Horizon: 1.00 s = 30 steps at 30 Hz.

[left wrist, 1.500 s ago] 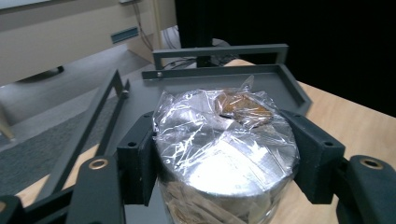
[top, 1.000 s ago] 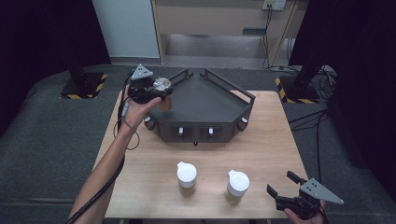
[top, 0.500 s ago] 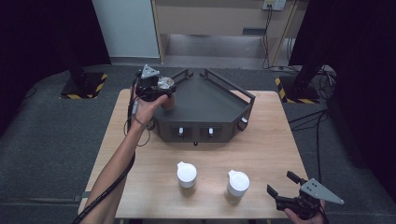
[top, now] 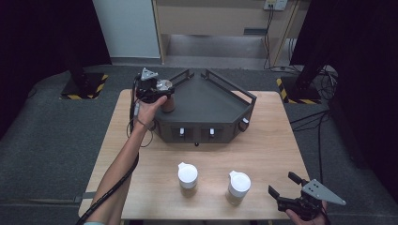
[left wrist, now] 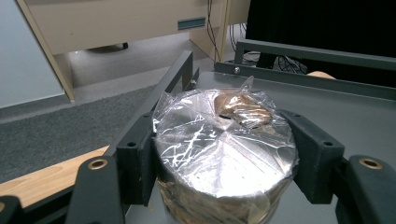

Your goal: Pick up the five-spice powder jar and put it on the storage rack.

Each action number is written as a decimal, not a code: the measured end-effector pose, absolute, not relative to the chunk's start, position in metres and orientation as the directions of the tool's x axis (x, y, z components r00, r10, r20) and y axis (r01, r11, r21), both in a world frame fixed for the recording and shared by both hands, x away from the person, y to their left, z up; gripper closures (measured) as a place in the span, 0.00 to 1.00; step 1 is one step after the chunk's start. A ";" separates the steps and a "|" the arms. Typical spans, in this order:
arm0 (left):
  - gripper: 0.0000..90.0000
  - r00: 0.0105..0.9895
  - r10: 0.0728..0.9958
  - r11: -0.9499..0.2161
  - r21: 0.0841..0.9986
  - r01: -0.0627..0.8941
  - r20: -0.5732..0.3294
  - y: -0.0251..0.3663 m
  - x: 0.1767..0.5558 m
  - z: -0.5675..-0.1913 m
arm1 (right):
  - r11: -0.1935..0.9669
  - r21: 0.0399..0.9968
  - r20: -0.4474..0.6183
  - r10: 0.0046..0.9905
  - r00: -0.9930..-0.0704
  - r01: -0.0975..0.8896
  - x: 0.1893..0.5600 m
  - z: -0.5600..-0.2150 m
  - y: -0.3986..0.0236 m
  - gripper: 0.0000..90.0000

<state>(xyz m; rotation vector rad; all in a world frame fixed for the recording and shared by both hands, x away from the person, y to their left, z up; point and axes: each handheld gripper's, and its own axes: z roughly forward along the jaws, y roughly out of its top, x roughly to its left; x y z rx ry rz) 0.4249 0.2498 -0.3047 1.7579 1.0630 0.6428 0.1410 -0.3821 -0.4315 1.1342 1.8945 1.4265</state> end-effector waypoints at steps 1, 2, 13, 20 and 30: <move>0.37 0.485 0.874 -0.173 0.910 0.376 -0.035 0.250 0.425 -0.305 | 0.100 0.943 0.085 0.848 -0.523 0.316 0.141 -0.431 -0.382 0.06; 0.37 0.485 0.874 -0.171 0.909 0.379 -0.038 0.250 0.426 -0.306 | 0.101 0.943 0.085 0.848 -0.523 0.316 0.141 -0.431 -0.382 0.06; 0.37 0.482 0.875 -0.159 0.914 0.374 -0.045 0.250 0.425 -0.310 | 0.102 0.943 0.084 0.848 -0.524 0.316 0.141 -0.431 -0.382 0.06; 0.26 0.462 0.886 -0.138 0.926 0.352 -0.044 0.247 0.421 -0.308 | 0.102 0.944 0.083 0.848 -0.524 0.315 0.141 -0.431 -0.382 0.06; 0.07 0.493 0.870 -0.160 0.945 0.284 -0.001 0.246 0.408 -0.288 | 0.104 0.945 0.080 0.847 -0.526 0.312 0.141 -0.431 -0.382 0.05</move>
